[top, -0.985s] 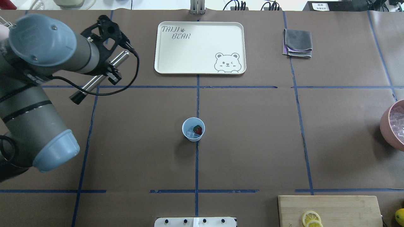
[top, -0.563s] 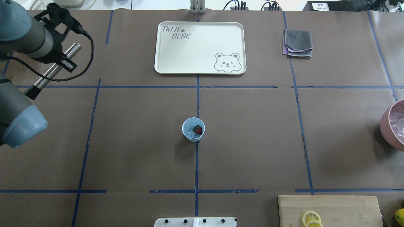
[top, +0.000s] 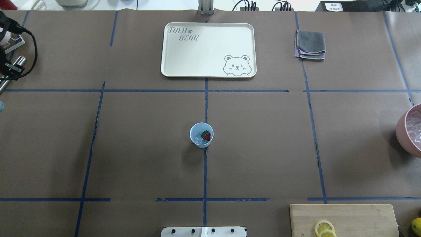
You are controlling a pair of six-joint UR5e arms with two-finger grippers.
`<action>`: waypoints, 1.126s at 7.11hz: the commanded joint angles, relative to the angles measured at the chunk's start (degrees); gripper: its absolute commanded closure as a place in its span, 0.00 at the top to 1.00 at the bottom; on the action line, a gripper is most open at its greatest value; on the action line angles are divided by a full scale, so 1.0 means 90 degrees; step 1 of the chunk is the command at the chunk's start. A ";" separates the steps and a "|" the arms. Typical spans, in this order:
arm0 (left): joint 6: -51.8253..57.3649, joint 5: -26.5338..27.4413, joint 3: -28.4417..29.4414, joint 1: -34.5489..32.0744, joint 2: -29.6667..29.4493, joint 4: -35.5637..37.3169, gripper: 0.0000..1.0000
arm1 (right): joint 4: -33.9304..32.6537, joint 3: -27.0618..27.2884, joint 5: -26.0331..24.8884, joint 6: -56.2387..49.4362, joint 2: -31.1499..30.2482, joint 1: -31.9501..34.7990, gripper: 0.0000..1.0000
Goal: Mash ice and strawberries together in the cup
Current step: 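Lift the muddler out and carry it back with the left gripper, then set the muddler down and release it with the left gripper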
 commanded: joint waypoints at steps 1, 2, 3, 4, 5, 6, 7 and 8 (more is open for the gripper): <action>-0.0722 -0.0446 0.0360 -0.0188 0.0805 -0.0958 0.02 | 0.0012 0.0010 0.0000 -0.0010 -0.0001 0.0000 1.00; -0.1095 -0.0446 0.0728 -0.0169 0.1089 -0.1815 0.02 | 0.0032 0.0010 0.0000 0.0000 0.0008 0.0000 1.00; -0.1505 -0.0446 0.1370 -0.0159 0.1131 -0.2771 0.02 | 0.0032 0.0010 0.0000 0.0000 -0.0001 0.0000 1.00; -0.1934 -0.0456 0.1986 -0.0150 0.1131 -0.3747 0.02 | 0.0042 0.0020 0.0010 0.0000 -0.0001 0.0000 1.00; -0.1996 -0.0456 0.2466 -0.0140 0.1121 -0.4357 0.02 | 0.0032 0.0020 0.0000 0.0000 -0.0001 0.0000 1.00; -0.1987 -0.0476 0.2538 -0.0130 0.1121 -0.4430 0.02 | 0.0042 0.0029 0.0010 0.0000 -0.0001 0.0000 1.00; -0.1891 -0.0853 0.2577 -0.0120 0.1121 -0.4441 0.02 | 0.0042 0.0029 0.0000 0.0000 -0.0001 0.0000 1.00; -0.1890 -0.0982 0.2578 -0.0111 0.1131 -0.4441 0.02 | 0.0042 0.0020 0.0000 0.0000 -0.0001 0.0000 1.00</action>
